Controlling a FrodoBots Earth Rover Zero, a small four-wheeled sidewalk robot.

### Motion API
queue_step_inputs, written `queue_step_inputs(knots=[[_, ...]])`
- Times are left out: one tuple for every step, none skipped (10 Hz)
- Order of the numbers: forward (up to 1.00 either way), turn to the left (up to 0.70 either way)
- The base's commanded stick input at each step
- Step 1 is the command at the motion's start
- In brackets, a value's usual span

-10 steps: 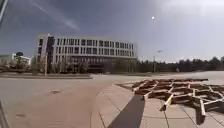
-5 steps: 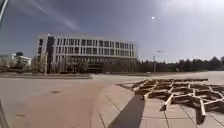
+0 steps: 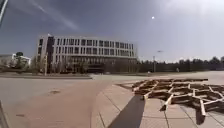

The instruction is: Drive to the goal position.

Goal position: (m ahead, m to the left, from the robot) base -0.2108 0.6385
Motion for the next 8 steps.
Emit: queue_step_inputs(knots=[[0.05, 0.0], [0.05, 0.0], [0.05, 0.0], [0.05, 0.0], [0.05, 0.0], [0.05, 0.0], [0.05, 0.0], [0.05, 0.0]])
